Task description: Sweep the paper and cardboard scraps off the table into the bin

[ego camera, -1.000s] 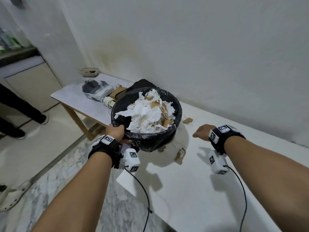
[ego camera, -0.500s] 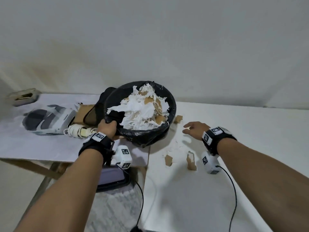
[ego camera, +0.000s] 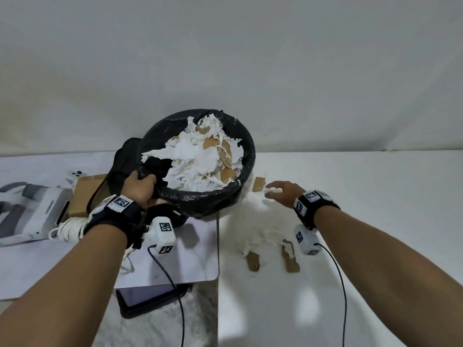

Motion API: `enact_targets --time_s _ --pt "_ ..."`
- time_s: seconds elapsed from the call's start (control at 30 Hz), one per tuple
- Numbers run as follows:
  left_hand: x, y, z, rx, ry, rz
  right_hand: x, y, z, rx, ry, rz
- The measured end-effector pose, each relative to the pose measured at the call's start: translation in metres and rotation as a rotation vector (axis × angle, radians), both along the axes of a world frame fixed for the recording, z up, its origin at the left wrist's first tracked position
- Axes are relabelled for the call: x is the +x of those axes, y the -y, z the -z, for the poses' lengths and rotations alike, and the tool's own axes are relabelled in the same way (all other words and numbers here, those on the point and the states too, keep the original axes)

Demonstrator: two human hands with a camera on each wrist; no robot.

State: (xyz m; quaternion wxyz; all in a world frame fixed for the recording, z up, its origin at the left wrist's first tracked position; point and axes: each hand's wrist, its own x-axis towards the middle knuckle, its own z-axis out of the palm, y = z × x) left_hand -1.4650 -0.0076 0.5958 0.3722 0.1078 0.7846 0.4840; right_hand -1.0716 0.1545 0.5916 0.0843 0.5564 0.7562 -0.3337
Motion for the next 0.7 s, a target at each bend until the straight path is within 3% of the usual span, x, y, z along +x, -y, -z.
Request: enact_targets --time_s 0.1,0.23,0.37,0.47,0.53,0.7 --pt "0.040 -0.001 -0.044 0.010 0.016 -0.036 -0.020 -0.031 0.021 0.019 -0.005 -0.083" --pt "0.045 -0.012 -0.041 0.012 0.002 -0.070 -0.045 -0.069 0.049 0.034 -0.056 -0.155" --pt "0.046 -0.016 -0.041 0.032 0.007 -0.108 -0.068 -0.090 0.079 -0.020 0.005 -0.219" --pt "0.051 -0.017 -0.046 0.036 0.010 -0.120 -0.081 -0.086 0.097 -0.033 0.073 -0.259" --pt "0.052 -0.016 -0.047 0.032 0.014 -0.109 -0.082 -0.075 0.105 0.025 0.150 -0.394" --pt "0.055 -0.012 -0.055 0.046 0.002 -0.114 -0.052 -0.013 0.102 -0.026 0.131 -0.483"
